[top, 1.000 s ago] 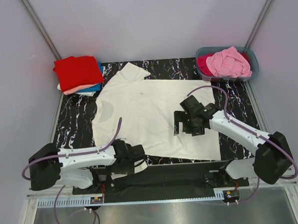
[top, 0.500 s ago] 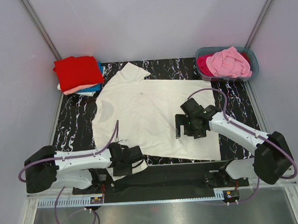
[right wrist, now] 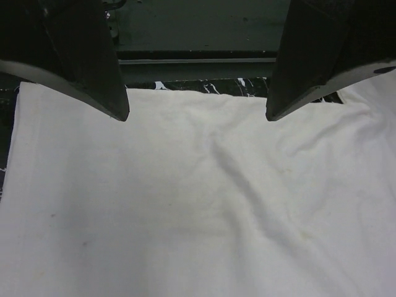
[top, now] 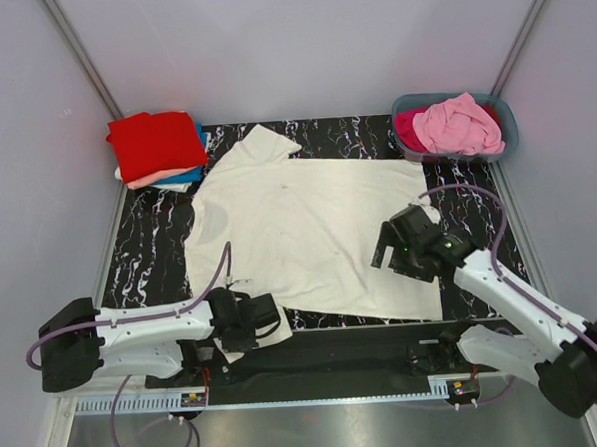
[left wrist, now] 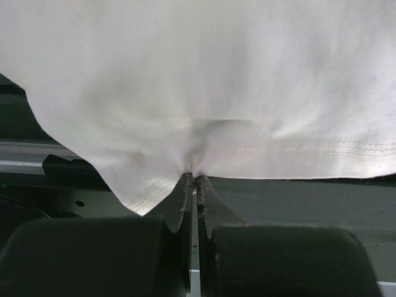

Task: Fold and stack the t-shirts
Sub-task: Fold the tshirt

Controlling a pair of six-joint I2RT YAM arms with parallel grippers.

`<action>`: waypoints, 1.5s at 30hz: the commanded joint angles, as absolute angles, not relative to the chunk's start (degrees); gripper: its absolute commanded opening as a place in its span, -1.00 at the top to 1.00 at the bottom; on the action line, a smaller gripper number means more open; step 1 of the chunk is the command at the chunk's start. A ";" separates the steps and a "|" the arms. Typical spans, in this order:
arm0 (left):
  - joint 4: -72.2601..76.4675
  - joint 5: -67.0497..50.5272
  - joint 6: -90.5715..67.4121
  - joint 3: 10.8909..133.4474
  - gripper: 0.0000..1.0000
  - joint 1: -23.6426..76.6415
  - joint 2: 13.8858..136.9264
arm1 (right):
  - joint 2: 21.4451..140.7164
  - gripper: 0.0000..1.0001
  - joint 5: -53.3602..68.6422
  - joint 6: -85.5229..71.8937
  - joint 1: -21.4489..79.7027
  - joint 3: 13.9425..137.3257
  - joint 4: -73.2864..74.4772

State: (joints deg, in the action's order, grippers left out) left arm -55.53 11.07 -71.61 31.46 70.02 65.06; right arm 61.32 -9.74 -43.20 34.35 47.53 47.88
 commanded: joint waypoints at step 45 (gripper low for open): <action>-44.12 13.19 -72.33 24.87 1.00 69.96 57.83 | 48.08 0.44 1.23 -64.60 7.03 26.02 50.36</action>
